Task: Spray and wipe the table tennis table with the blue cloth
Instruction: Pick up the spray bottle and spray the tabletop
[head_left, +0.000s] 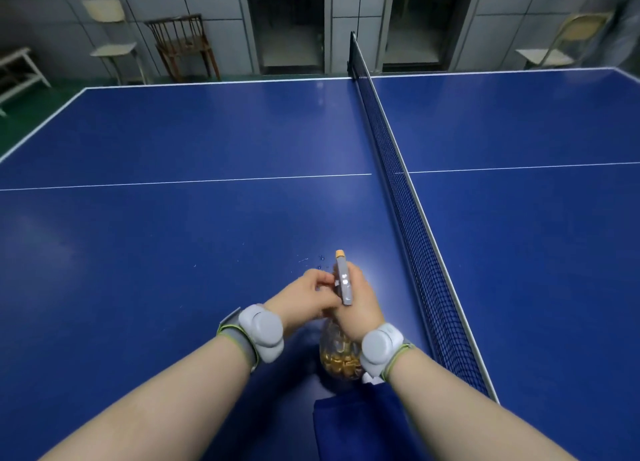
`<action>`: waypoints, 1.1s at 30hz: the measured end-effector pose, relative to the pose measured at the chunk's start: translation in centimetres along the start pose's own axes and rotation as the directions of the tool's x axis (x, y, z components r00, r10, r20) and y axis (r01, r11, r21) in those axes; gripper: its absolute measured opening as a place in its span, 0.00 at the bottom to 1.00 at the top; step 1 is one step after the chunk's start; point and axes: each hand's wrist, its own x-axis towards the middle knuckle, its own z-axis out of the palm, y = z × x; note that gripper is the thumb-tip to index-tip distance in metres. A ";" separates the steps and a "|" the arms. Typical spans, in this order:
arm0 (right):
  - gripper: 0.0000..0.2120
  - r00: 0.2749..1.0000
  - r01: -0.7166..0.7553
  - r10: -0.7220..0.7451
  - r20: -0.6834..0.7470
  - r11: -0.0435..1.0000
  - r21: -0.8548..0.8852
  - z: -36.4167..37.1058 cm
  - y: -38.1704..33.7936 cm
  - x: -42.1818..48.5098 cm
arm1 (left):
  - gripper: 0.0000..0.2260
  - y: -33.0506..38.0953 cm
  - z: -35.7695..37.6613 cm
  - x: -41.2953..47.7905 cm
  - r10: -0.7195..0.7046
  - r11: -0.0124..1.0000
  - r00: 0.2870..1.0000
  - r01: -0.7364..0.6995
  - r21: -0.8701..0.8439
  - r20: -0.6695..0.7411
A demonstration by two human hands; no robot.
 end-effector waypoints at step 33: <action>0.11 0.960 -0.261 0.276 -0.039 0.941 0.213 19.8 -7.0 -4.2 | 0.26 -11.3 -17.8 -10.4 -0.219 0.935 0.924 0.107 0.338 0.313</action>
